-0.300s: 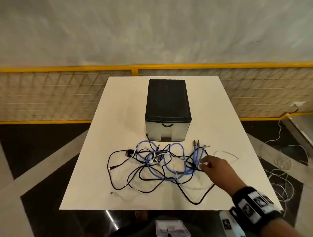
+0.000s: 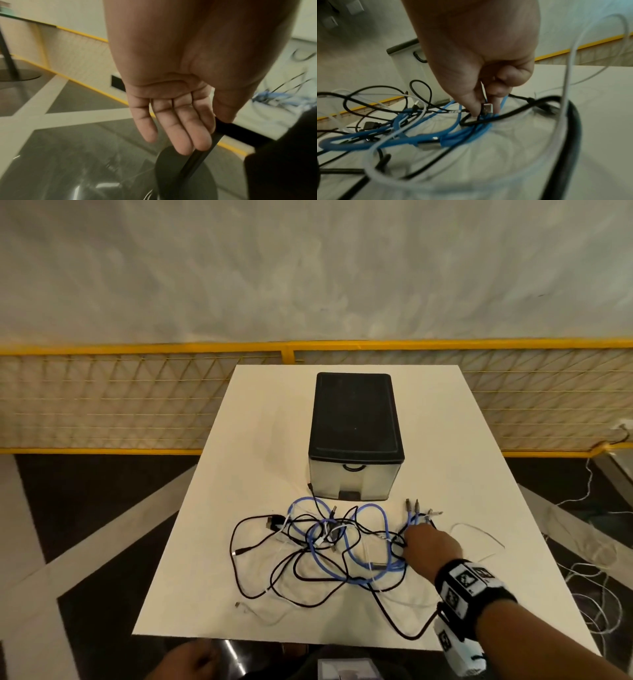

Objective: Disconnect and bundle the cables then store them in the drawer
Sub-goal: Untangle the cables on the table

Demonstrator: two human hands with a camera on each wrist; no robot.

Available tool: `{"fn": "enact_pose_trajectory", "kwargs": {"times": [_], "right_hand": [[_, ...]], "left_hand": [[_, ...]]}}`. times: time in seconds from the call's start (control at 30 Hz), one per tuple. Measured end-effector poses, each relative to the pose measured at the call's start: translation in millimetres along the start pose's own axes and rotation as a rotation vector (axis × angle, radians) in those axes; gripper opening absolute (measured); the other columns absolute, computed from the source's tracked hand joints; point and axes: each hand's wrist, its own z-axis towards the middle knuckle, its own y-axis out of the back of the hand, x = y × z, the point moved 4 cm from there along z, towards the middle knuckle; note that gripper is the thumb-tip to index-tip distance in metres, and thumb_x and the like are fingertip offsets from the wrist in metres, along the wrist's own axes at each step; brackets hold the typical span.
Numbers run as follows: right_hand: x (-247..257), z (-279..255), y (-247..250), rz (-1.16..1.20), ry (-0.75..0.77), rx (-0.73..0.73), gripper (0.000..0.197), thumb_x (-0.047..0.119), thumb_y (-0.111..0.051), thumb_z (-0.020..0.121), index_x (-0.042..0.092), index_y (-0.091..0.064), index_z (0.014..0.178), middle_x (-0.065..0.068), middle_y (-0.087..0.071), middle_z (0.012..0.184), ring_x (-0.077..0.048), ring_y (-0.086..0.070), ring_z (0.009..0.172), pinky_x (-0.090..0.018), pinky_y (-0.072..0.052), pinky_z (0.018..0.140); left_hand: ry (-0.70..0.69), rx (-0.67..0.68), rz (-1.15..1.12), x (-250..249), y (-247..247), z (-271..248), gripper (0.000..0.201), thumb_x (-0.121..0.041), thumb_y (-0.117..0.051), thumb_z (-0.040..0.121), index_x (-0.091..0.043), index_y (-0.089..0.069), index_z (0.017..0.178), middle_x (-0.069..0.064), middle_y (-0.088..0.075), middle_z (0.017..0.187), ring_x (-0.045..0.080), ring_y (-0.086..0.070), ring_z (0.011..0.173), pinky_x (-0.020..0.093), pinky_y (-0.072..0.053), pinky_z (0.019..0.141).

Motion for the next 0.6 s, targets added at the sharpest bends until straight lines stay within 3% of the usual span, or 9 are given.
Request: {"fn": "enact_pose_trajectory", "kwargs": {"times": [0.1,0.23,0.37,0.43,0.53,0.57,0.6], "right_hand": [[-0.9,-2.9,12.2,0.016,0.014,-0.043,0.026,0.03,-0.044,0.095,0.02,-0.06,0.113,-0.005,-0.066,0.118,-0.028,-0.065,0.107,-0.035,-0.052,0.083],[-8.9,-7.6,68.2,0.329,0.061,-0.205,0.013,0.029,-0.062,0.088,0.02,-0.068,0.095,-0.006,-0.072,0.095,-0.027,-0.067,0.09,-0.031,-0.052,0.073],[7.7,-29.6,145.0,0.579,0.236,-0.411,0.011,0.021,-0.07,0.087,0.02,-0.072,0.098,0.003,-0.071,0.087,-0.014,-0.065,0.082,-0.02,-0.047,0.071],[22.9,-45.8,173.2,0.605,0.324,-0.492,0.015,0.019,-0.069,0.087,0.021,-0.073,0.102,0.006,-0.071,0.091,-0.009,-0.064,0.085,-0.019,-0.048,0.076],[42.6,-65.8,196.5,0.648,0.414,-0.556,0.016,0.018,-0.069,0.087,0.024,-0.073,0.102,0.012,-0.069,0.088,0.001,-0.061,0.08,-0.004,-0.042,0.071],[49.5,-71.4,201.3,0.654,0.441,-0.569,0.017,0.018,-0.07,0.087,0.024,-0.073,0.102,0.013,-0.067,0.087,0.003,-0.06,0.079,-0.002,-0.041,0.07],[54.8,-75.3,204.1,0.661,0.461,-0.576,0.017,0.017,-0.07,0.086,0.023,-0.074,0.102,0.014,-0.067,0.087,0.002,-0.06,0.079,-0.002,-0.04,0.071]], "left_hand": [[-0.084,-0.056,-0.024,-57.9,25.1,-0.1,0.012,-0.039,-0.069,0.082,-0.037,-0.065,0.071,-0.008,-0.07,0.078,-0.002,-0.064,0.075,0.017,-0.048,0.076],[-0.295,-0.102,-0.101,-136.1,58.1,-12.1,0.016,-0.018,-0.067,0.09,-0.026,-0.064,0.075,-0.003,-0.068,0.068,0.002,-0.061,0.064,0.022,-0.05,0.067],[-0.537,-0.228,-0.06,-217.7,91.1,-2.9,0.006,-0.023,-0.067,0.09,-0.028,-0.07,0.089,-0.009,-0.071,0.083,0.003,-0.064,0.078,0.023,-0.05,0.072],[-0.629,-0.288,-0.064,-258.9,106.6,2.9,0.016,-0.028,-0.068,0.089,-0.03,-0.069,0.104,-0.011,-0.071,0.092,0.003,-0.065,0.089,0.015,-0.048,0.073],[-0.755,-0.361,-0.023,-320.7,122.2,12.3,0.035,-0.033,-0.067,0.089,-0.025,-0.061,0.123,-0.012,-0.064,0.107,0.0,-0.058,0.099,0.002,-0.04,0.078],[-0.798,-0.374,0.024,-339.7,124.1,13.7,0.038,-0.037,-0.065,0.089,-0.024,-0.06,0.124,-0.01,-0.062,0.108,0.001,-0.058,0.099,0.004,-0.04,0.081],[-0.836,-0.371,0.066,-356.0,123.2,16.3,0.036,-0.041,-0.062,0.088,-0.023,-0.062,0.12,-0.006,-0.062,0.105,0.006,-0.059,0.098,0.013,-0.046,0.085]]}}
